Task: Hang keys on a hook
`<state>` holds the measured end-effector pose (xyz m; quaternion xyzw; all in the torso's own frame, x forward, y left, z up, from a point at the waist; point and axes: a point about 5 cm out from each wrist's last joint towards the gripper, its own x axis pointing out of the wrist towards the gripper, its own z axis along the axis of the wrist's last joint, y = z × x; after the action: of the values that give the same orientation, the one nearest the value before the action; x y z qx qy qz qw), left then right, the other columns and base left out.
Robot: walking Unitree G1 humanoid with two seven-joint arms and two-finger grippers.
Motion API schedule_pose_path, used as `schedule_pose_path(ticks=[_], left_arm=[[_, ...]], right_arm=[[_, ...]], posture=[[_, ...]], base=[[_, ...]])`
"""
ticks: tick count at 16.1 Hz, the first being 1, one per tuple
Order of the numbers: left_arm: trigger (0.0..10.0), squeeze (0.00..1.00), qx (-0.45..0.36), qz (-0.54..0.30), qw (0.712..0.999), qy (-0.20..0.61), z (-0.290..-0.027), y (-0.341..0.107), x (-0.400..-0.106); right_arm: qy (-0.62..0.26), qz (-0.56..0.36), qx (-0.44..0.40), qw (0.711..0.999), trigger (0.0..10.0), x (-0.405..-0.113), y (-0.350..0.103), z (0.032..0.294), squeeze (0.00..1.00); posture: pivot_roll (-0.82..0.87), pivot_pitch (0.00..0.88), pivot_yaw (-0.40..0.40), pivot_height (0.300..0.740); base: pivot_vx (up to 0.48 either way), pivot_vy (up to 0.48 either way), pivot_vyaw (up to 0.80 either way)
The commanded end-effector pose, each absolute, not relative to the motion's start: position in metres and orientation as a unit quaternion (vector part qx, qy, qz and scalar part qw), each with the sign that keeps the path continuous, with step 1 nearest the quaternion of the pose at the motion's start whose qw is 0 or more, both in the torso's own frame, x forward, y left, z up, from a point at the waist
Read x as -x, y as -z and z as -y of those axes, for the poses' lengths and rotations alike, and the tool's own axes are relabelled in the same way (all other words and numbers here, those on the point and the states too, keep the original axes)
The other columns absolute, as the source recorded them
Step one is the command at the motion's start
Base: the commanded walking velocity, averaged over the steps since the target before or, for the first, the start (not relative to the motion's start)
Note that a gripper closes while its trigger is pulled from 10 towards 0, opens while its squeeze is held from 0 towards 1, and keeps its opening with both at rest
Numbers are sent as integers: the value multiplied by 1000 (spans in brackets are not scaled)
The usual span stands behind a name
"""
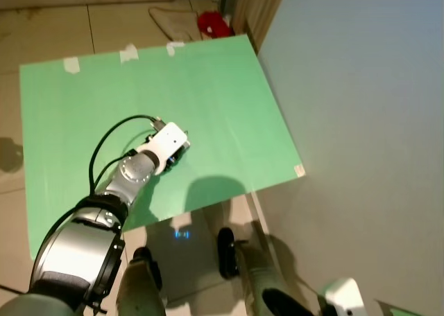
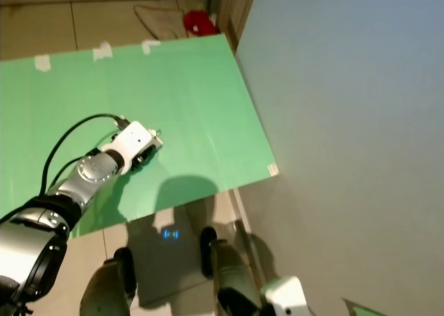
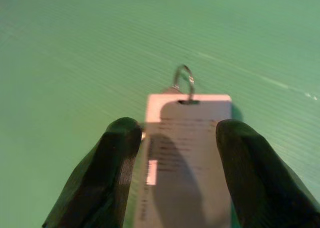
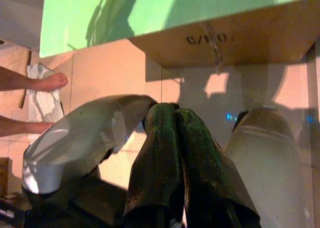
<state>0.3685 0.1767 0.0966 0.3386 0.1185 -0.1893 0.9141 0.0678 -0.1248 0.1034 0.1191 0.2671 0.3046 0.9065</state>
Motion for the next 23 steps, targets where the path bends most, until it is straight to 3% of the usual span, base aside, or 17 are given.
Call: schedule_pose_path(ticks=[1,8,11,14,17,23], left_arm=[[10000,0,-341,-140,907,202,-172,-83,-362],[10000,0,-350,-106,909,201,-164,-94,-368],[10000,0,-323,-112,922,183,-166,-93,-368],[10000,0,-267,-141,938,168,-161,-65,-351],[10000,0,-273,-159,928,196,-154,-36,-327],[10000,0,-260,-141,946,134,-186,-40,-315]], right_arm=[[-296,-286,-111,904,10000,-59,-102,127,0],[-285,-304,-111,902,10000,-46,-104,129,0],[-283,-314,-113,899,10000,-40,-101,130,0],[-288,-315,-116,897,10000,-41,-97,127,0],[-297,-313,-115,895,10000,-45,-94,127,0],[-313,-304,-109,893,10000,-56,-88,129,0]], posture=[[-493,478,-167,722],[-515,493,-176,722],[-501,492,-170,722],[-473,485,-164,722],[-446,485,-164,722],[-392,467,-164,722]], base=[[0,0,0],[0,0,0],[0,0,0],[0,0,0],[0,0,0],[0,0,0]])
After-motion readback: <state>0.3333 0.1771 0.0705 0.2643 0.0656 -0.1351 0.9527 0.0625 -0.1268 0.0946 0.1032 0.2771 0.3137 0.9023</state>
